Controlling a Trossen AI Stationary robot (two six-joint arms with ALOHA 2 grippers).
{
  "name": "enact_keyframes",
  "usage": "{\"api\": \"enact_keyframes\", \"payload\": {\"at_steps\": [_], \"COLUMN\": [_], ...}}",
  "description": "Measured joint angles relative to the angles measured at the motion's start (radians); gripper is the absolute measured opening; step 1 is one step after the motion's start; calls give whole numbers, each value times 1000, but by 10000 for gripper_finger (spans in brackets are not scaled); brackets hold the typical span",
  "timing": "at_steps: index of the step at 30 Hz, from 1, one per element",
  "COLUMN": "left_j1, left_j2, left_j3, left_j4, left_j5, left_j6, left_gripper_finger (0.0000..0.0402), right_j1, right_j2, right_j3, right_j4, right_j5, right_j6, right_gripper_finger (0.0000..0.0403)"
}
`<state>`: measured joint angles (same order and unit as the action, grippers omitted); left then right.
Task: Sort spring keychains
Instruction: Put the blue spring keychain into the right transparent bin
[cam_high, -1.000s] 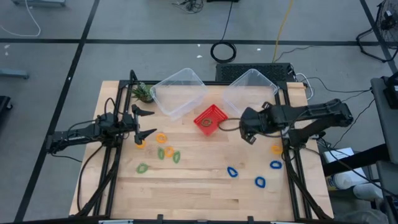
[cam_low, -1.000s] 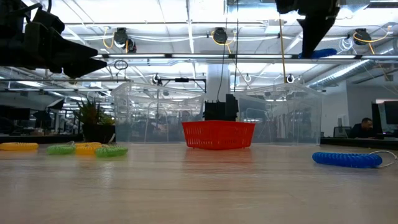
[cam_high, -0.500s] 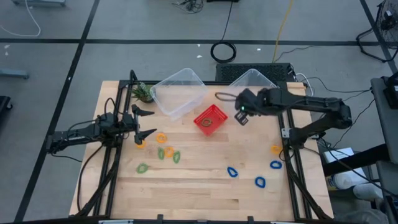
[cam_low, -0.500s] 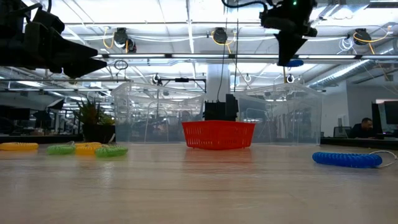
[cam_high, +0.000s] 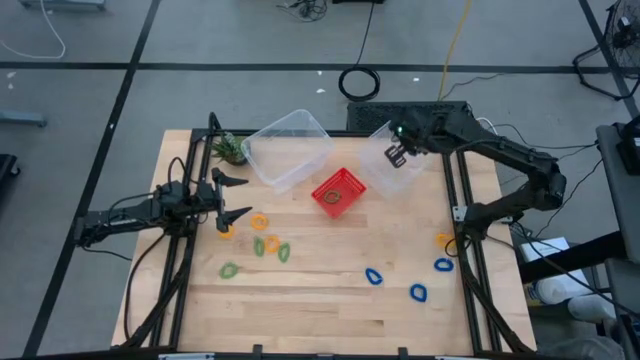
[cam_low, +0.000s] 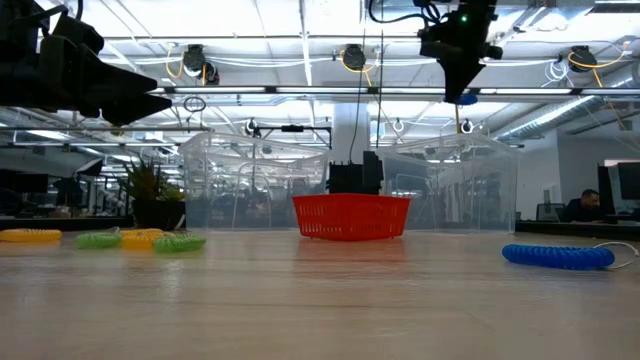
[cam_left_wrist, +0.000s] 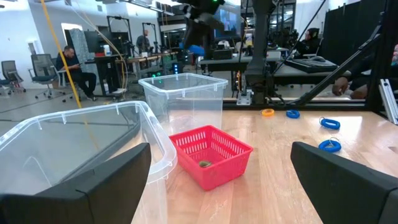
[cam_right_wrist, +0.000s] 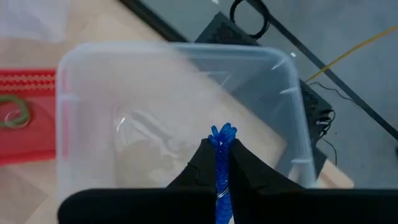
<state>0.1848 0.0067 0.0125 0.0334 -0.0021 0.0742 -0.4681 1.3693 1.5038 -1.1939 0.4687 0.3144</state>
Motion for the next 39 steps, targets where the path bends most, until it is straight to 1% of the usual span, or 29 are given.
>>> {"api": "enact_keyframes", "payload": {"at_steps": [6,11,15,20,32,35,39], "left_j1": [0,0,0,0,0,0,0], "left_j2": [0,0,0,0,0,0,0], "left_j3": [0,0,0,0,0,0,0], "left_j4": [0,0,0,1,0,0,0], "left_j5": [0,0,0,0,0,0,0], "left_j6": [0,0,0,0,0,0,0], "left_gripper_finger": [395,395,395,395,395,395,395], "right_j1": [-92,-162,-201,-251,-312,-313,-316], "right_j2": [0,23,55,88,117,135,150], "right_j3": [40,84,132,175,176,152,104], "right_j4": [19,30,30,17,-41,-50,-17], "right_j5": [-5,-59,-59,-103,-107,-108,-113], "right_j6": [-77,-129,-158,-186,-206,-205,-204], "right_gripper_finger": [1,1,1,1,1,1,1]}}
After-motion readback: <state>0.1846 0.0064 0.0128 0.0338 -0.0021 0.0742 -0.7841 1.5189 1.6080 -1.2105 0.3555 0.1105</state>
